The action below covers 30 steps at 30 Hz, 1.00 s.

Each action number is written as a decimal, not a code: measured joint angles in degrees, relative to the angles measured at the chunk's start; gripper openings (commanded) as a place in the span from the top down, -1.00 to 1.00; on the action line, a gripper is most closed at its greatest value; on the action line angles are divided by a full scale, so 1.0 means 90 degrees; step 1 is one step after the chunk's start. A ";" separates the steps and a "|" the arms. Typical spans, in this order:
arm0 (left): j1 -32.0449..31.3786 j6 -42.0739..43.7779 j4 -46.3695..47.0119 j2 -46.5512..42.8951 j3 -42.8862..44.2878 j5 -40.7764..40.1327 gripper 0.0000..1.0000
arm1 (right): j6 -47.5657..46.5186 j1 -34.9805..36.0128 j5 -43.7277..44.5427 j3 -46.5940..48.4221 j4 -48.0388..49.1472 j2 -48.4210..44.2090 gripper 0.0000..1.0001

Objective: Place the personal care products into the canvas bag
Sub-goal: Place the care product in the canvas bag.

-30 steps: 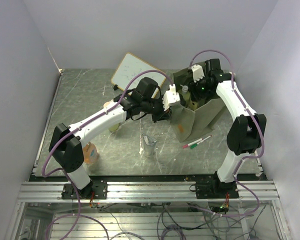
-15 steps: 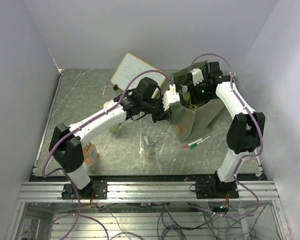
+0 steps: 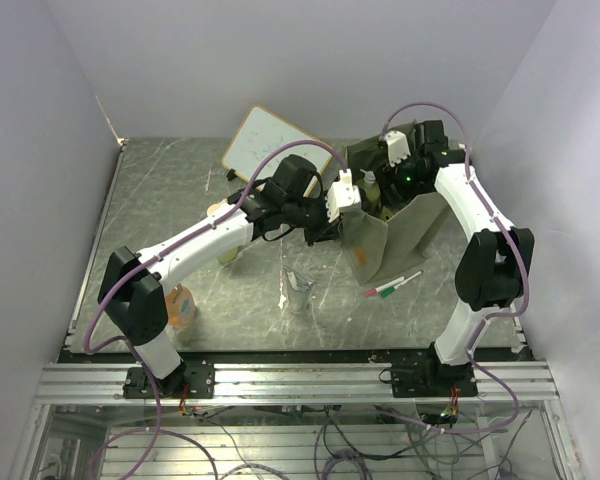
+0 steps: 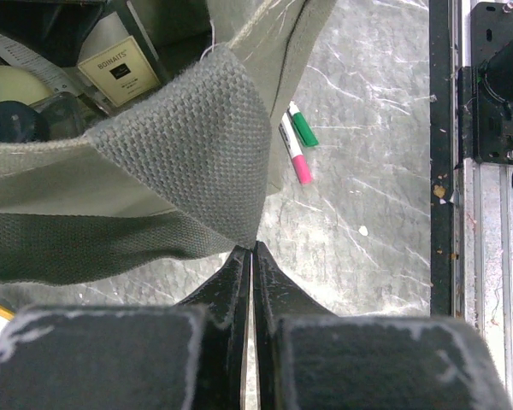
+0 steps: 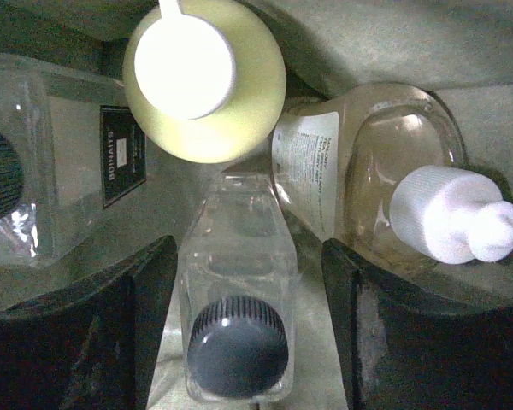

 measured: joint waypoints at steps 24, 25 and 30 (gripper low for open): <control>-0.0032 -0.0121 0.0002 0.0000 0.0002 -0.0007 0.72 | 0.0024 -0.0068 -0.0056 0.0588 0.0138 -0.0809 -0.48; -0.0032 -0.0126 0.0002 0.0000 0.0002 -0.0010 0.71 | 0.0024 -0.0070 -0.0056 0.0612 0.0138 -0.0877 -0.48; -0.0032 -0.0151 -0.0007 0.0000 0.0027 -0.0049 0.64 | 0.0046 -0.0073 -0.0080 0.0750 0.0100 -0.1149 -0.48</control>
